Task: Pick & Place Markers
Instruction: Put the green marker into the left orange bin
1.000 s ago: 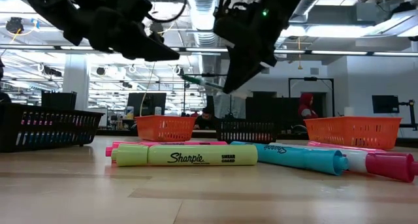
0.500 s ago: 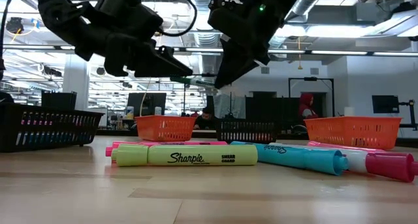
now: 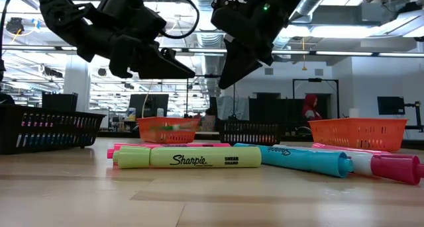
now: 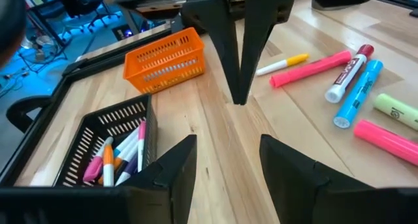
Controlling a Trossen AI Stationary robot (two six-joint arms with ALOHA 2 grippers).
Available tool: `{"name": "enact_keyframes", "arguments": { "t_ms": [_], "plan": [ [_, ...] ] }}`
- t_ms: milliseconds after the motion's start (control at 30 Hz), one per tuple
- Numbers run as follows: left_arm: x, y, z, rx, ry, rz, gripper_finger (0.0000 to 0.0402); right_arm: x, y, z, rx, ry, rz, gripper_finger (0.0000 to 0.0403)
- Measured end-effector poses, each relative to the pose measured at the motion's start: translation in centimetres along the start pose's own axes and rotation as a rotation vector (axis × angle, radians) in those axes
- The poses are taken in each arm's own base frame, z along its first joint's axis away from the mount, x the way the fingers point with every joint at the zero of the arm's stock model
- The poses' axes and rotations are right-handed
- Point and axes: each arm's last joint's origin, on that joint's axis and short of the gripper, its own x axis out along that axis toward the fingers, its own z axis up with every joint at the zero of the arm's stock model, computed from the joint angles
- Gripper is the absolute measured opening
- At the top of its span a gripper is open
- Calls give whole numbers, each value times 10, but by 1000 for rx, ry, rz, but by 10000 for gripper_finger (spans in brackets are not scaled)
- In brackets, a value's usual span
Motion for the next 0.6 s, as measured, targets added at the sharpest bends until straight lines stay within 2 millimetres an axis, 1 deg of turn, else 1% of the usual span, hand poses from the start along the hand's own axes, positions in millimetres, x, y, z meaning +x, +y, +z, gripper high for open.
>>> {"name": "enact_keyframes", "arguments": {
  "t_ms": [200, 300, 433, 533, 600],
  "plan": [
    [0, 0, 0, -4, 5, -2, 163, -1, 2, -1, -7, 6, 0, 1],
    [0, 0, -2, -73, 21, 6, 163, -1, 1, -3, -12, 23, -7, 3],
    [-1, 0, -9, -166, 116, 70, 163, -1, 1, -3, -6, 25, -7, 11],
    [-3, 4, -17, -228, 197, 138, 163, -1, 1, -4, -7, 25, -6, 20],
    [-4, 7, -22, -270, 237, 152, 163, -1, 1, -3, -6, 25, -6, 28]
  ]
}}
